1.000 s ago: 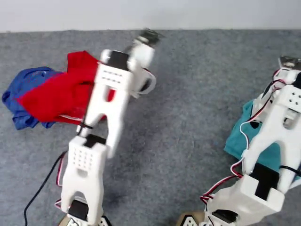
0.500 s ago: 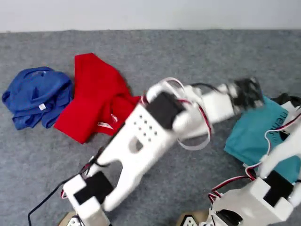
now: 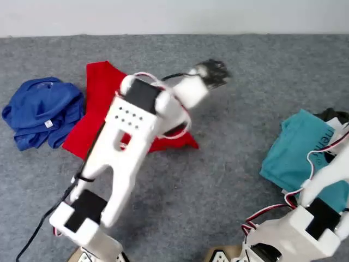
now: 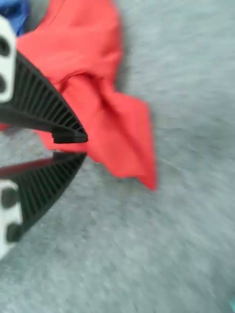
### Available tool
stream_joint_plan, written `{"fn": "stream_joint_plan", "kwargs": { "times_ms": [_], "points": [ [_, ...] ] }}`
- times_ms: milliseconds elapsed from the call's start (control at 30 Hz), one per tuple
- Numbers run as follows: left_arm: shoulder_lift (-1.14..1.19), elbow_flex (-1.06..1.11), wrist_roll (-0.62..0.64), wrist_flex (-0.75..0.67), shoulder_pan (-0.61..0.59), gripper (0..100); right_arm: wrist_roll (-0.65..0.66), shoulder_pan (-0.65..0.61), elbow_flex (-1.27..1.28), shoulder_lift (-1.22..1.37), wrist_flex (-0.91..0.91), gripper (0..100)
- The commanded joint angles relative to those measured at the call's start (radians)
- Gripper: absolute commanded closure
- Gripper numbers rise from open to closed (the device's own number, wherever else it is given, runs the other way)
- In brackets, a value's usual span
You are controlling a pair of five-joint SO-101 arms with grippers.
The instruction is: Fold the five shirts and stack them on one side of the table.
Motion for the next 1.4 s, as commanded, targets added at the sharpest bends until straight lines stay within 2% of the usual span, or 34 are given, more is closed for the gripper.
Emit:
{"fn": "stream_joint_plan", "kwargs": {
  "times_ms": [0,100,200,533,767,1167,1267,1367],
  "points": [
    [0.057,0.176,-0.014,-0.104,-0.029,88,-0.009,-0.016,0.000,-0.051,-0.004,76.8],
    [0.166,0.239,-0.006,-0.184,-0.006,87,-0.009,-0.030,0.000,-0.051,0.004,76.8],
    [0.252,0.217,0.063,-0.190,0.037,87,-0.009,-0.038,0.000,-0.051,0.004,76.8],
    [0.400,-0.064,0.285,-0.192,0.075,87,-0.009,-0.039,0.000,-0.050,-0.007,76.8],
    [0.494,-0.232,0.393,-0.186,0.112,87,-0.009,-0.041,0.000,-0.042,-0.008,76.8],
    [0.740,-0.328,0.393,-0.184,0.104,88,-0.009,-0.041,0.000,-0.042,-0.008,76.8],
    [0.763,-0.328,0.388,-0.184,0.080,92,-0.009,-0.041,0.000,-0.042,-0.008,76.8],
    [0.764,-0.326,0.282,-0.160,0.068,97,-0.009,-0.041,0.000,-0.042,-0.008,76.8]
  ]
}}
